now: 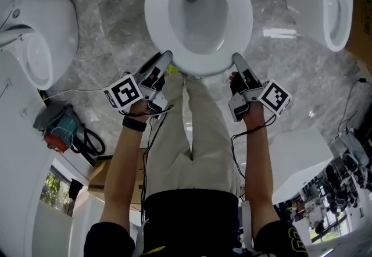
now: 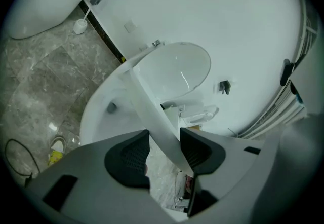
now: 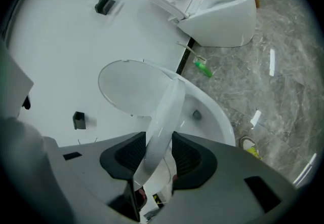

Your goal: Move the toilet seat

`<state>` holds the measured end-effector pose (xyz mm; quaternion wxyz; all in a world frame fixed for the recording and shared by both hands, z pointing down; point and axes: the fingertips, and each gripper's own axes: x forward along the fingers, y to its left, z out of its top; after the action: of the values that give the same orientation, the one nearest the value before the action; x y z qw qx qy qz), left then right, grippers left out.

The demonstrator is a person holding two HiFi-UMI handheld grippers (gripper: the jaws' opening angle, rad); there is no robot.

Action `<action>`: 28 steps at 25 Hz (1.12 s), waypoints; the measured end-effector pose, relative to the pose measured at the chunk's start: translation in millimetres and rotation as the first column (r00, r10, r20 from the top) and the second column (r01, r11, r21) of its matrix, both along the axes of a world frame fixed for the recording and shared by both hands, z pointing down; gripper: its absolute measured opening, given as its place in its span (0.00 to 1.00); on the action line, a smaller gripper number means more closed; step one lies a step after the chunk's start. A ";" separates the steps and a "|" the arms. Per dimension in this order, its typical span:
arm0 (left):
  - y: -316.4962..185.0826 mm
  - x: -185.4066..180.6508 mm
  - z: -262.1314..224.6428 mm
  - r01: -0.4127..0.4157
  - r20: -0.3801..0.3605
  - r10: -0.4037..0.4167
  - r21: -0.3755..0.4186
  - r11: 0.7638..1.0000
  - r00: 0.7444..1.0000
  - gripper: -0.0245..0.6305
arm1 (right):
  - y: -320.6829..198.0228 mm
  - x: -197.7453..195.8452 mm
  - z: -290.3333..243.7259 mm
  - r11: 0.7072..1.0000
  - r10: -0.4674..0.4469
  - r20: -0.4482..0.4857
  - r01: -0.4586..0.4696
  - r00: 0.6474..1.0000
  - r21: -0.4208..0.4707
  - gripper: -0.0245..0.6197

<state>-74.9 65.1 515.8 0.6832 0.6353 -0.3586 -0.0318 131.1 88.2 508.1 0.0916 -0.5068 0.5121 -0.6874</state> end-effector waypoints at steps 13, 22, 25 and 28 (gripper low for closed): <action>-41.3 -5.8 -47.5 0.163 -0.181 -0.161 -0.004 0.987 0.970 0.33 | -44.3 0.3 -43.9 0.985 0.083 0.129 -0.101 0.988 0.138 0.32; -62.6 -9.0 -69.7 0.208 -0.269 -0.201 -0.002 0.978 0.942 0.31 | -64.6 0.6 -64.5 0.963 0.184 0.255 -0.226 0.949 0.147 0.28; -68.6 -5.8 -73.0 0.224 -0.300 -0.215 -0.004 0.975 0.929 0.30 | -69.8 4.8 -67.3 0.954 0.205 0.287 -0.257 0.936 0.153 0.27; -76.8 -3.8 -76.3 0.232 -0.330 -0.221 -0.007 0.973 0.918 0.29 | -77.8 7.2 -70.6 0.950 0.211 0.304 -0.268 0.929 0.160 0.27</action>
<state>-78.7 -11.7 439.5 0.7147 0.5862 -0.3104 -0.2217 138.3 10.3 437.5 0.2977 -0.4503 0.4938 -0.6818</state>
